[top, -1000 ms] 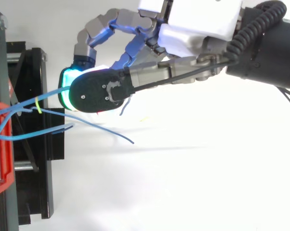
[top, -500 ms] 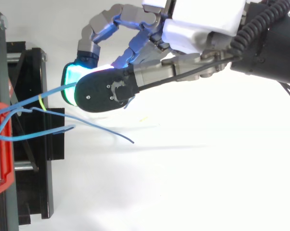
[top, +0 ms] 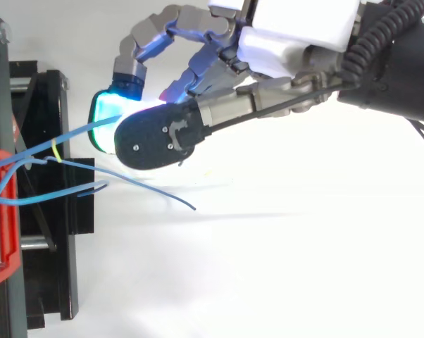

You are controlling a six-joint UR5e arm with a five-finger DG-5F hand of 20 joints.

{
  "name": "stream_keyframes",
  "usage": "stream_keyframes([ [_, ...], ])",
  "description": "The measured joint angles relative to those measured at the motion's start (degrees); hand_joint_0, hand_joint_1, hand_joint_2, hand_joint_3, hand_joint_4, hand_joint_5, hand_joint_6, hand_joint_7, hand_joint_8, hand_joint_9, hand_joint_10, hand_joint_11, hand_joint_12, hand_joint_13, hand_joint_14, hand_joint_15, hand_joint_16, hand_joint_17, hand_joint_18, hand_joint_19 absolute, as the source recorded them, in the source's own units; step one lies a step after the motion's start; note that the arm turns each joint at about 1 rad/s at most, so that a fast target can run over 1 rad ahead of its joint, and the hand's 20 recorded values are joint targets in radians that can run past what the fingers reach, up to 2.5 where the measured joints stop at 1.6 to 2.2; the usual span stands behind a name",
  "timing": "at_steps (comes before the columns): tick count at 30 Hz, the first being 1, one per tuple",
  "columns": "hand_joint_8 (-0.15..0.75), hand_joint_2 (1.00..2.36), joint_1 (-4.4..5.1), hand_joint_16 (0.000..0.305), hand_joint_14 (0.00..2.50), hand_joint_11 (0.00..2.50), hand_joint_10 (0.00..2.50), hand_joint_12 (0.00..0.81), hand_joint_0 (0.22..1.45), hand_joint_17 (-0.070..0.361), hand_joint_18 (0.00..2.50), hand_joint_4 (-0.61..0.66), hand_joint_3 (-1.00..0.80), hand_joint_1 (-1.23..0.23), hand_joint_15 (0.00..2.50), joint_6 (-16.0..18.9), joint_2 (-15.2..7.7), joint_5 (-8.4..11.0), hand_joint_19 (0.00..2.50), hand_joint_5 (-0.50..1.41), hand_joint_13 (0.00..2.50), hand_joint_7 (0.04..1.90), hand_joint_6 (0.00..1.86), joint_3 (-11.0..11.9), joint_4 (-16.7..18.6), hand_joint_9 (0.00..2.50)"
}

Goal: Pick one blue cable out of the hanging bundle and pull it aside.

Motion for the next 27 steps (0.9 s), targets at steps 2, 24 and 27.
stream_keyframes([
  [2, 0.283, 1.00, 0.01, 0.053, 0.02, 0.58, 0.02, 0.350, 0.51, 0.120, 0.71, 0.02, -0.50, -0.53, 0.50, 0.02, 0.00, 0.00, 0.50, -0.13, 0.85, 0.79, 0.93, -0.01, -0.08, 0.98],
  [24, 0.299, 1.04, -0.06, 0.062, 0.02, 0.54, 0.02, 0.376, 0.62, 0.139, 0.83, -0.17, 0.02, -0.77, 0.46, 0.26, 0.00, 0.00, 0.44, -0.09, 0.95, 0.90, 0.95, -0.02, -0.77, 1.09],
  [27, 0.294, 1.15, -0.06, 0.062, 0.02, 0.54, 0.02, 0.374, 0.60, 0.139, 0.84, -0.20, 0.00, -0.76, 0.47, 0.29, 0.00, 0.02, 0.44, -0.08, 0.96, 0.92, 0.95, -0.02, -0.81, 1.11],
])
